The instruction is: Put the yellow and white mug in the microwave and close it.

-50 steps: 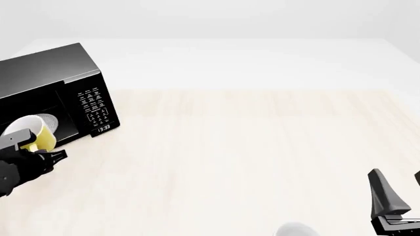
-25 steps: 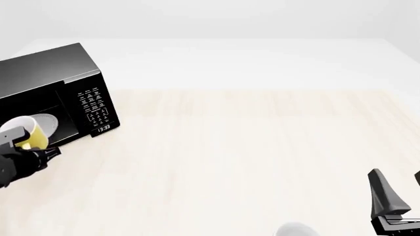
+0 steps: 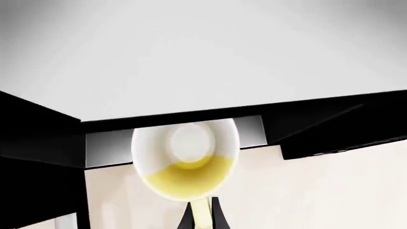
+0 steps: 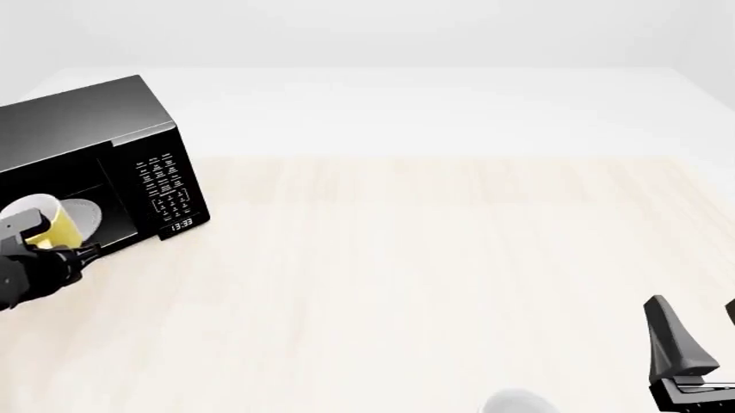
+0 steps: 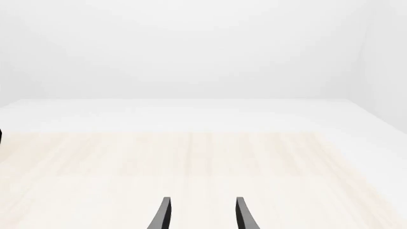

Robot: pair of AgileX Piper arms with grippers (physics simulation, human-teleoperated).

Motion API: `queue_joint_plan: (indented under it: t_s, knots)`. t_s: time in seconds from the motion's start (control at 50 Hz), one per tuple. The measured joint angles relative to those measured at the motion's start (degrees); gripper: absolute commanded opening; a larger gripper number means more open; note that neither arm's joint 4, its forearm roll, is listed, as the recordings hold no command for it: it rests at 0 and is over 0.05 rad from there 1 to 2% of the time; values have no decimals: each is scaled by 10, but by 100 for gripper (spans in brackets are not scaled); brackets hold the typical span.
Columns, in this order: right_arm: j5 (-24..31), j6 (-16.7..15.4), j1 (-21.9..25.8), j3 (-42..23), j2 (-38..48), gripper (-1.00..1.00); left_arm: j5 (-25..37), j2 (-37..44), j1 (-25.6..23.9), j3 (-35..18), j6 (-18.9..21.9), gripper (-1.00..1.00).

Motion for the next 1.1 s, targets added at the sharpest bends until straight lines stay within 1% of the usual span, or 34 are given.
queue_joint_plan:
  t_s: [0.68, 1.1]
  knots:
    - [0, 0, 0, 0, 0, 100, 27, 48, 12, -87, -26, -100]
    - [0, 0, 0, 0, 0, 100, 34, 84, 22, -142, -31, -100]
